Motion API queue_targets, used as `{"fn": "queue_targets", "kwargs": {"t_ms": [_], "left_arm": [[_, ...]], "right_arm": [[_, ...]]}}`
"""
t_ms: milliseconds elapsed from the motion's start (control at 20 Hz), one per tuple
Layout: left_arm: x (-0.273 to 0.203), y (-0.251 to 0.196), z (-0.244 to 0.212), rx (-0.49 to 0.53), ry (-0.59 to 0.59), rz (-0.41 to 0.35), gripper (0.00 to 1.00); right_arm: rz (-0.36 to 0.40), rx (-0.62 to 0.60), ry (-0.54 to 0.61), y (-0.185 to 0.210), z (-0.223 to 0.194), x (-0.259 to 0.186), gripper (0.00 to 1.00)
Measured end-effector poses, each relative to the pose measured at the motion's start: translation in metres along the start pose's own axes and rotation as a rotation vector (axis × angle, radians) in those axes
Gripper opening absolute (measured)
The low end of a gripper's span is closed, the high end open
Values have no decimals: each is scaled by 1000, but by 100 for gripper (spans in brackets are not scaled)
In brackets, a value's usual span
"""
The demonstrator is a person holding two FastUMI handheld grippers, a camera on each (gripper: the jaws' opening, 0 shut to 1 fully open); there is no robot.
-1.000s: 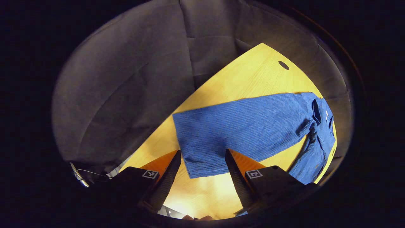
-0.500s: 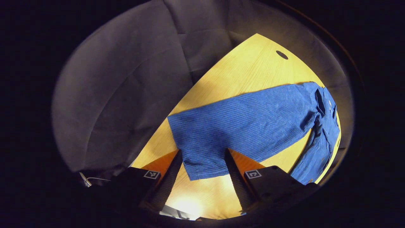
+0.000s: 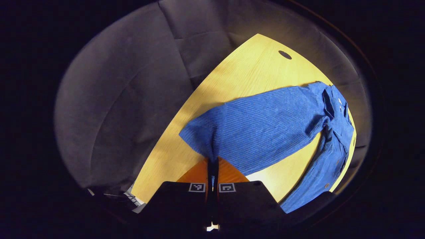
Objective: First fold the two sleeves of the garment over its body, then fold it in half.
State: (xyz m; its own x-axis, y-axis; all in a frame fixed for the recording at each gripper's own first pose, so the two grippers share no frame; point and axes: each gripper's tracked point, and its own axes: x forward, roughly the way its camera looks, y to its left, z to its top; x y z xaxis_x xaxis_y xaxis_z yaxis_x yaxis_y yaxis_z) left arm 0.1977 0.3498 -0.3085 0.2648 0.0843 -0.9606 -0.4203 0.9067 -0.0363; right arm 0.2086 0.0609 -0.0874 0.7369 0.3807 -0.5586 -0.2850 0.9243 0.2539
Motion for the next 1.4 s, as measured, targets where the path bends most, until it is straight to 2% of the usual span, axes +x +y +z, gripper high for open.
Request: {"fn": "queue_targets", "kwargs": {"t_ms": [200, 400, 550, 650, 800, 1000, 1100, 1200, 1300, 1400], "left_arm": [[-25, -9, 18, 130, -40, 50, 0], [-68, -41, 37, 197, -112, 13, 0], [-102, -62, 58, 309, -196, 52, 0], [-131, -88, 71, 328, -252, 22, 0], [-162, -136, 82, 350, -307, -37, 0], [-200, -207, 96, 469, -389, -36, 0], [-212, -258, 99, 529, -420, -47, 0], [-214, -315, 99, 601, -439, -73, 0], [-208, -372, 87, 639, -408, -141, 0], [-193, -417, 83, 687, -395, -162, 0]], "right_arm": [[2, 15, -11, -4, 5, 0, 98], [25, 28, -32, -3, 10, -1, 98], [26, 28, -41, -8, 10, -3, 98], [22, 35, -48, -12, 11, -7, 98], [27, 48, -58, -15, 7, -17, 98], [18, 70, -60, -26, -6, -26, 98], [14, 81, -43, -32, -20, -27, 98], [2, 96, -24, -40, -34, -28, 98], [-10, 116, -15, -49, -43, -31, 98], [-32, 130, -12, -61, -49, -36, 98]]}}
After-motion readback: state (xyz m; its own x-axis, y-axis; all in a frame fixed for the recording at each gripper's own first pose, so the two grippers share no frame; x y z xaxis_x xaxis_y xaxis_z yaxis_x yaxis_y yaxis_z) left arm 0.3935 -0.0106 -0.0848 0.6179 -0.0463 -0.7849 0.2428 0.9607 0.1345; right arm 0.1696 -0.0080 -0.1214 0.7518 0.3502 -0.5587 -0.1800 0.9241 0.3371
